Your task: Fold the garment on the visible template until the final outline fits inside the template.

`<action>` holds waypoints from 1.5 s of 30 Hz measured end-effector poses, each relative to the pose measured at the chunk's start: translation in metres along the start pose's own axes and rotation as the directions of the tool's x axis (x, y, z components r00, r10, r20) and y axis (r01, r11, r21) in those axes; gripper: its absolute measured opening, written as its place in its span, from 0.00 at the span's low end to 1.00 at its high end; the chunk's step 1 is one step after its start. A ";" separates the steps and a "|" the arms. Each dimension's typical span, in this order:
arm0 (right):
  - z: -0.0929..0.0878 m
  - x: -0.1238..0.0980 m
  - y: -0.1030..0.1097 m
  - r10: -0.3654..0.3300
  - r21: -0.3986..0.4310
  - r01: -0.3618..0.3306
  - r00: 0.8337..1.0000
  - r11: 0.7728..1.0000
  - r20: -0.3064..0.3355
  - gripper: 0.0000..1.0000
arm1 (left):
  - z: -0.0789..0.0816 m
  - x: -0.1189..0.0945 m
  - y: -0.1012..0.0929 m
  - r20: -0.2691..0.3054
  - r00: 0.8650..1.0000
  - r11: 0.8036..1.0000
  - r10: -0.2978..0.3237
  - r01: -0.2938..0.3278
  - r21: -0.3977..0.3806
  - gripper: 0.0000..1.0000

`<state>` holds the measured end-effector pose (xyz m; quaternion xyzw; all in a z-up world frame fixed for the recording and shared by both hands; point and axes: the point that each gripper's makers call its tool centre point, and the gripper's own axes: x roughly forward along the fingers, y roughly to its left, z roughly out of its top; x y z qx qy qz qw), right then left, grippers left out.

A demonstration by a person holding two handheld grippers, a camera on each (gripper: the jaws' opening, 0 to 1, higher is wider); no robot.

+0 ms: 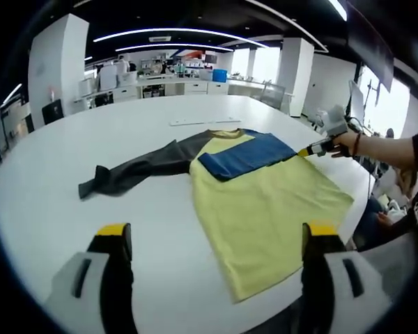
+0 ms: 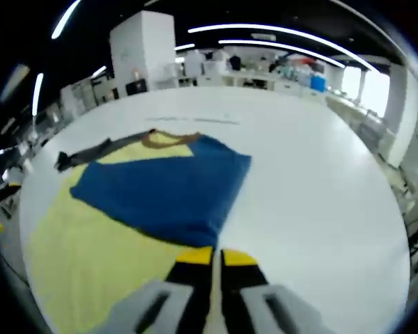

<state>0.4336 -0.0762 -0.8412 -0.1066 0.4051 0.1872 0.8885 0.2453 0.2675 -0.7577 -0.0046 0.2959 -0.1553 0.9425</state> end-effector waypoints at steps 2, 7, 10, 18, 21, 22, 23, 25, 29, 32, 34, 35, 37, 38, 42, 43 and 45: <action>-0.004 0.003 -0.007 -0.015 -0.036 0.015 1.000 0.999 -0.013 0.00 | 0.000 -0.001 0.000 -0.002 1.000 1.000 0.000 0.000 0.001 0.99; 0.002 0.001 -0.014 0.042 0.086 -0.047 0.998 0.995 0.050 0.00 | 0.000 0.000 0.000 0.001 1.000 1.000 0.001 -0.001 0.000 0.99; 0.008 -0.001 -0.006 0.072 0.133 -0.083 0.994 0.988 0.083 0.00 | 0.000 0.001 0.001 -0.002 1.000 1.000 0.001 -0.001 0.000 0.99; 0.010 -0.003 0.007 0.133 0.093 -0.141 0.987 0.986 0.091 0.01 | 0.001 0.002 0.000 -0.003 1.000 1.000 -0.004 0.004 0.004 0.99; 0.011 0.000 0.006 0.136 0.089 -0.144 0.986 0.986 0.093 0.00 | -0.001 0.002 0.001 -0.010 1.000 1.000 -0.001 0.001 0.005 0.99; 0.011 0.001 0.006 0.138 0.086 -0.146 0.986 0.986 0.092 0.00 | -0.002 0.002 0.002 -0.011 1.000 1.000 -0.001 0.001 0.004 0.99; 0.011 0.003 0.005 0.135 0.082 -0.143 0.987 0.986 0.091 0.00 | -0.003 0.002 0.003 -0.012 1.000 1.000 0.000 0.000 0.001 0.99; 0.013 0.007 0.004 0.136 0.079 -0.144 0.986 0.986 0.095 0.00 | -0.003 0.002 0.002 -0.012 1.000 1.000 -0.001 0.001 -0.001 0.99; 0.015 0.010 0.008 0.153 0.083 -0.162 0.983 0.983 0.103 0.00 | -0.003 0.002 0.002 -0.015 1.000 1.000 0.002 -0.002 0.000 0.99; 0.017 0.012 0.006 0.152 0.075 -0.160 0.983 0.984 0.105 0.00 | -0.003 0.002 0.002 -0.018 1.000 1.000 0.002 -0.002 -0.003 0.99; 0.016 0.010 0.001 0.138 0.071 -0.145 0.985 0.987 0.100 0.00 | -0.004 0.002 0.002 -0.018 1.000 1.000 0.003 -0.003 -0.005 0.99; 0.015 0.008 -0.004 0.116 0.061 -0.122 0.989 0.991 0.095 0.00 | -0.004 0.002 0.002 -0.018 1.000 1.000 0.003 -0.004 -0.006 0.99; 0.016 0.008 -0.008 0.096 0.028 -0.100 0.991 0.995 0.094 0.00 | -0.004 0.002 0.002 -0.019 1.000 1.000 0.005 -0.005 -0.007 0.99; 0.016 0.009 -0.009 0.088 0.016 -0.090 0.992 0.996 0.090 0.00 | -0.004 0.002 0.001 -0.020 1.000 1.000 0.006 -0.006 -0.006 0.99; 0.016 0.008 -0.007 0.048 -0.054 -0.044 0.996 0.998 0.069 0.00 | -0.005 0.002 0.001 -0.023 1.000 1.000 0.008 -0.008 -0.008 0.99; 0.016 0.008 -0.008 0.044 -0.064 -0.040 0.997 0.997 0.069 0.00 | -0.005 0.002 0.001 -0.023 1.000 1.000 0.008 -0.008 -0.008 0.99; 0.017 0.010 -0.012 0.033 -0.082 -0.027 0.997 0.996 0.067 0.00 | -0.005 0.002 0.002 -0.022 1.000 1.000 0.008 -0.008 -0.008 0.99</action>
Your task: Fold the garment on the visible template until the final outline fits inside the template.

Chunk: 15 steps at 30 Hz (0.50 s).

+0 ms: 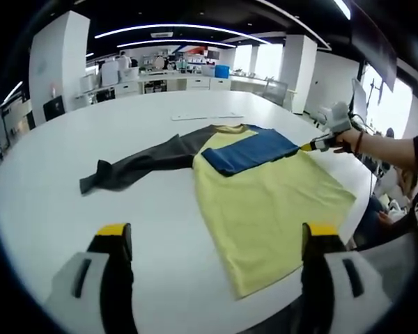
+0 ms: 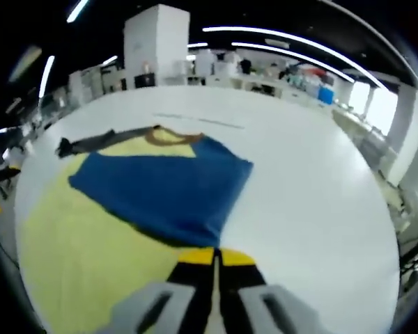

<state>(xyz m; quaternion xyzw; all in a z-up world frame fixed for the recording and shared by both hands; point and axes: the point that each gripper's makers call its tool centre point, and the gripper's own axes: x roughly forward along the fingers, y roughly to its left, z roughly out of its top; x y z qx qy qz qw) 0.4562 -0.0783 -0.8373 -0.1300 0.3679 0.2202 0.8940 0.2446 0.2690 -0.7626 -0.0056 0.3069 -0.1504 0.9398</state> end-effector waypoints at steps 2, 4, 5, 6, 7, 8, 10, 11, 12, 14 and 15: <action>0.001 0.001 -0.002 -0.006 -0.013 0.005 1.000 1.000 -0.004 0.00 | 0.000 0.000 0.000 0.000 1.000 1.000 0.000 0.000 0.001 0.99; 0.003 -0.001 -0.003 -0.024 -0.032 0.024 1.000 0.999 -0.003 0.00 | 0.000 -0.001 0.001 0.001 1.000 1.000 0.001 -0.001 0.000 0.99; 0.004 0.000 -0.005 -0.032 -0.045 0.032 0.999 0.998 -0.002 0.00 | 0.000 -0.001 0.001 0.001 1.000 1.000 0.002 -0.002 -0.001 0.99; 0.004 0.000 -0.007 -0.041 -0.060 0.040 0.999 0.997 -0.003 0.00 | -0.001 -0.001 0.002 0.000 1.000 1.000 0.002 -0.002 -0.002 0.99; 0.004 0.000 -0.009 -0.046 -0.071 0.046 0.999 0.996 -0.001 0.00 | -0.001 -0.001 0.002 -0.002 1.000 1.000 0.001 -0.001 -0.003 0.99; 0.007 -0.002 -0.011 -0.057 -0.089 0.058 0.998 0.994 0.014 0.00 | -0.002 -0.001 0.002 -0.005 1.000 1.000 0.001 -0.001 -0.003 0.99; 0.009 -0.004 -0.011 -0.060 -0.098 0.062 0.998 0.993 0.022 0.00 | -0.002 -0.001 0.002 -0.005 1.000 1.000 0.001 -0.001 -0.003 0.99; 0.010 -0.006 -0.011 -0.062 -0.100 0.065 0.998 0.993 0.027 0.00 | -0.002 -0.001 0.002 -0.005 1.000 1.000 -0.001 0.001 -0.003 0.99; 0.010 -0.006 -0.012 -0.060 -0.100 0.063 0.998 0.993 0.028 0.00 | -0.002 0.000 0.001 -0.005 1.000 1.000 -0.002 0.002 -0.004 0.99; 0.009 -0.005 -0.011 -0.057 -0.091 0.059 0.998 0.994 0.024 0.00 | -0.002 0.000 0.001 -0.006 1.000 1.000 -0.004 0.004 -0.002 0.99; 0.008 -0.005 -0.011 -0.051 -0.063 0.052 0.998 0.997 0.023 0.00 | -0.002 0.000 0.001 -0.006 1.000 1.000 -0.005 0.005 0.000 0.99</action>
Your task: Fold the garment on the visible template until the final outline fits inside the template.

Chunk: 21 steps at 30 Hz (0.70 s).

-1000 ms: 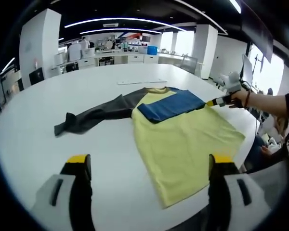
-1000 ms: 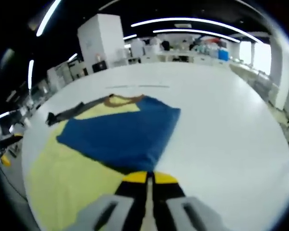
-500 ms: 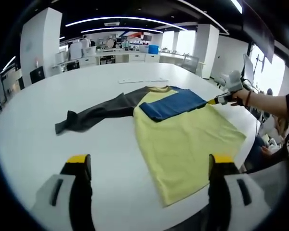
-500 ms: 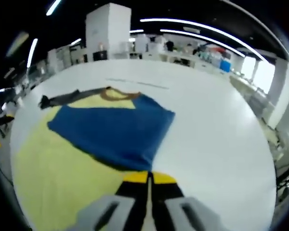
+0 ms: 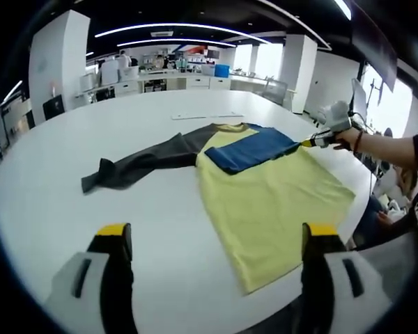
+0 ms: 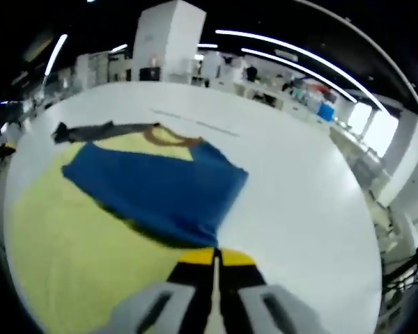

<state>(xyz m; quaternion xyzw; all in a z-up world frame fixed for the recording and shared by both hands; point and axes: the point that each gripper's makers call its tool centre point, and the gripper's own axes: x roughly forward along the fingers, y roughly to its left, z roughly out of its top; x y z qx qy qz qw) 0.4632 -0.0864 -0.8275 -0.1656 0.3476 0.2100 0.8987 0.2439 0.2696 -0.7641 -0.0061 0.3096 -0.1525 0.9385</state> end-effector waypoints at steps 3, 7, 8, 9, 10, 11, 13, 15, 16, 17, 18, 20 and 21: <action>-0.003 0.000 0.001 0.014 0.105 -0.014 1.000 0.994 0.002 0.00 | 0.002 0.000 0.000 0.006 1.000 1.000 -0.002 0.002 0.002 0.99; -0.006 0.001 0.004 0.038 0.226 -0.040 0.999 0.973 0.015 0.00 | 0.001 -0.001 0.001 0.003 1.000 1.000 -0.002 0.002 0.002 0.99; -0.006 0.001 0.005 0.045 0.263 -0.048 0.999 0.964 0.019 0.00 | 0.000 -0.001 0.001 0.001 1.000 1.000 -0.003 0.003 0.002 0.99; -0.006 0.001 0.006 0.054 0.296 -0.061 0.998 0.953 0.032 0.00 | -0.001 0.000 0.001 -0.001 1.000 1.000 -0.004 0.004 0.002 0.99; -0.007 0.001 0.005 0.057 0.335 -0.066 0.998 0.940 0.037 0.00 | -0.002 0.000 0.001 -0.003 1.000 1.000 -0.005 0.005 0.003 0.99; -0.007 0.000 0.007 0.058 0.352 -0.070 0.997 0.933 0.044 0.00 | -0.003 0.000 0.001 -0.005 1.000 1.000 -0.005 0.005 0.002 0.99; -0.010 -0.001 0.010 0.066 0.363 -0.077 0.997 0.929 0.044 0.00 | -0.004 0.000 0.000 -0.010 1.000 1.000 -0.008 0.008 0.002 0.99; -0.011 -0.001 0.012 0.070 0.376 -0.081 0.997 0.923 0.043 0.02 | -0.003 0.000 0.000 -0.011 1.000 1.000 -0.008 0.008 0.004 0.99; -0.014 0.002 0.011 0.069 0.375 -0.078 0.997 0.924 0.037 0.03 | -0.003 0.001 0.000 -0.011 1.000 1.000 -0.009 0.009 0.003 0.99; -0.015 0.003 0.012 0.069 0.370 -0.075 0.997 0.926 0.030 0.04 | -0.003 0.001 0.000 -0.010 1.000 1.000 -0.009 0.009 0.002 0.99; -0.016 0.004 0.014 0.074 0.369 -0.079 0.997 0.926 0.028 0.04 | -0.003 0.001 0.000 -0.011 1.000 1.000 -0.009 0.009 0.002 0.99; -0.017 0.005 0.018 0.075 0.360 -0.080 0.997 0.930 0.028 0.00 | -0.004 0.001 0.000 -0.013 1.000 1.000 -0.006 0.006 0.003 0.99; -0.016 0.006 0.017 0.065 0.360 -0.072 0.997 0.930 0.030 0.00 | -0.004 0.000 0.000 -0.013 1.000 1.000 -0.004 0.005 0.003 0.99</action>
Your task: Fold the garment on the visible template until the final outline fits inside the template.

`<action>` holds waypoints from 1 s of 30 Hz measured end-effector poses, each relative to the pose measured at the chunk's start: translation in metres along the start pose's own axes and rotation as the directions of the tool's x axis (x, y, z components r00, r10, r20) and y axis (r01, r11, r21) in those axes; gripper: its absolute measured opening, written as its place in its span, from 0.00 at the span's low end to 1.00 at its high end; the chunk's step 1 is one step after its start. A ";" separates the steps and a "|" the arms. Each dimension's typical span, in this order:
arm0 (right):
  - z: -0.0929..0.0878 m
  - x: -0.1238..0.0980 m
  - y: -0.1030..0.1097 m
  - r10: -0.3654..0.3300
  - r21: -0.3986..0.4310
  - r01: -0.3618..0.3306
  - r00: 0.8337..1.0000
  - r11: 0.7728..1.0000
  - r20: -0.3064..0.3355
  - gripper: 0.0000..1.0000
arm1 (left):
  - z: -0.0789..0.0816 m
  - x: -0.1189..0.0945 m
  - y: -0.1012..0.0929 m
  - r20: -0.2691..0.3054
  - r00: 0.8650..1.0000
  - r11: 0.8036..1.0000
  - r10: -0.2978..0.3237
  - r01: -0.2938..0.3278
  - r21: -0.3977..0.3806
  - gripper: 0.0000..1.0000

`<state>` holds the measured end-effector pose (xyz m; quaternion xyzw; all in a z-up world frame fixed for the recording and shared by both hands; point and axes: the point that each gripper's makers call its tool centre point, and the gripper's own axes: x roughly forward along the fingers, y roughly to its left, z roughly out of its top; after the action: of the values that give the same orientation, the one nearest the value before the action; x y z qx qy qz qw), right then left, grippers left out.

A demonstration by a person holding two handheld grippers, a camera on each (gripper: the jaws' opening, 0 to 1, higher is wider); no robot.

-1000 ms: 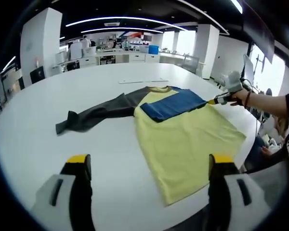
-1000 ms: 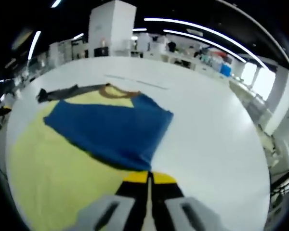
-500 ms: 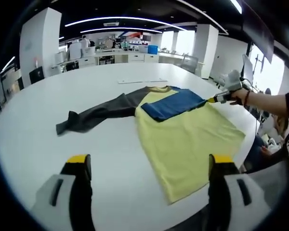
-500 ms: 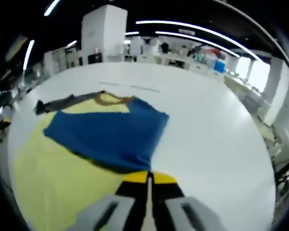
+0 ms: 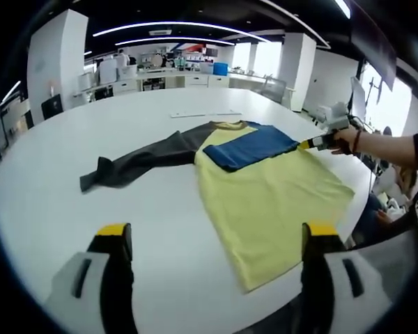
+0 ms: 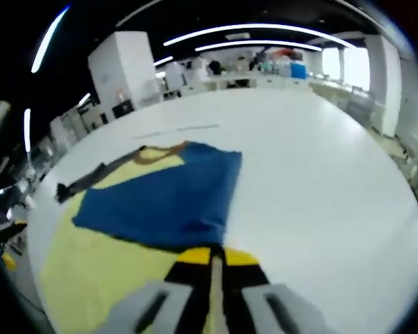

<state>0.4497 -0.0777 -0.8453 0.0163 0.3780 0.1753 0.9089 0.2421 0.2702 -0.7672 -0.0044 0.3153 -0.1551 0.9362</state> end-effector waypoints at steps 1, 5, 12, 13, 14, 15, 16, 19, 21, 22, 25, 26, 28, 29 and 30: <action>0.000 0.000 0.000 -0.002 -0.001 0.002 1.000 1.000 0.000 0.00 | 0.000 0.000 0.000 0.001 1.000 1.000 0.001 -0.001 -0.002 0.99; 0.000 -0.003 0.000 -0.013 -0.021 0.013 1.000 1.000 -0.001 0.00 | -0.002 -0.001 0.001 -0.004 1.000 1.000 0.004 -0.004 -0.007 0.99; 0.006 -0.007 -0.011 -0.048 -0.134 0.046 0.999 0.990 -0.012 0.00 | -0.001 -0.001 0.004 0.000 1.000 1.000 0.022 -0.022 -0.003 0.99; 0.007 -0.006 -0.014 -0.057 -0.158 0.054 0.998 0.986 -0.015 0.00 | -0.001 -0.001 0.006 0.001 1.000 1.000 0.026 -0.026 -0.002 0.99; 0.007 -0.006 -0.017 -0.067 -0.195 0.062 0.998 0.979 -0.020 0.00 | -0.001 -0.001 0.007 0.001 1.000 1.000 0.029 -0.029 0.000 0.99; 0.007 -0.005 -0.019 -0.075 -0.220 0.067 0.997 0.973 -0.028 0.00 | -0.001 -0.001 0.008 -0.001 0.999 0.999 0.033 -0.033 0.003 0.99; 0.007 -0.004 -0.020 -0.076 -0.226 0.067 0.997 0.972 -0.030 0.00 | -0.002 -0.001 0.009 -0.004 0.999 0.999 0.034 -0.034 0.004 0.99; 0.009 0.000 -0.025 -0.073 -0.222 0.064 0.997 0.973 -0.030 0.00 | -0.002 -0.001 0.011 -0.007 0.999 0.999 0.037 -0.037 0.004 0.99; 0.009 0.000 -0.028 -0.083 -0.236 0.074 0.996 0.969 -0.029 0.00 | -0.002 -0.001 0.012 -0.007 0.999 0.999 0.040 -0.040 0.005 0.99; 0.010 0.001 -0.030 -0.087 -0.243 0.077 0.996 0.967 -0.031 0.00 | -0.002 -0.001 0.013 -0.007 0.999 0.999 0.044 -0.043 0.005 0.99; 0.012 0.002 -0.033 -0.085 -0.241 0.076 0.996 0.968 -0.028 0.00 | 0.001 0.000 0.019 0.000 0.998 0.998 0.060 -0.060 0.004 0.99; 0.012 0.002 -0.034 -0.084 -0.242 0.075 0.996 0.967 -0.026 0.00 | 0.002 0.001 0.021 0.003 0.998 0.998 0.067 -0.067 0.003 0.99; 0.013 0.002 -0.036 -0.083 -0.249 0.074 0.996 0.966 -0.023 0.00 | 0.003 0.002 0.027 0.003 0.997 0.997 0.077 -0.077 0.006 0.99; 0.013 0.002 -0.038 -0.083 -0.249 0.075 0.996 0.966 -0.022 0.00 | 0.004 0.002 0.029 0.003 0.997 0.997 0.081 -0.081 0.007 0.99; 0.014 0.002 -0.042 -0.082 -0.238 0.074 0.996 0.968 -0.020 0.00 | 0.006 0.003 0.031 0.006 0.996 0.996 0.086 -0.086 0.010 0.99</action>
<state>0.4741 -0.1153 -0.8434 -0.1100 0.3683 0.1836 0.9047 0.2564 0.2988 -0.7676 0.0135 0.3118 -0.1161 0.9429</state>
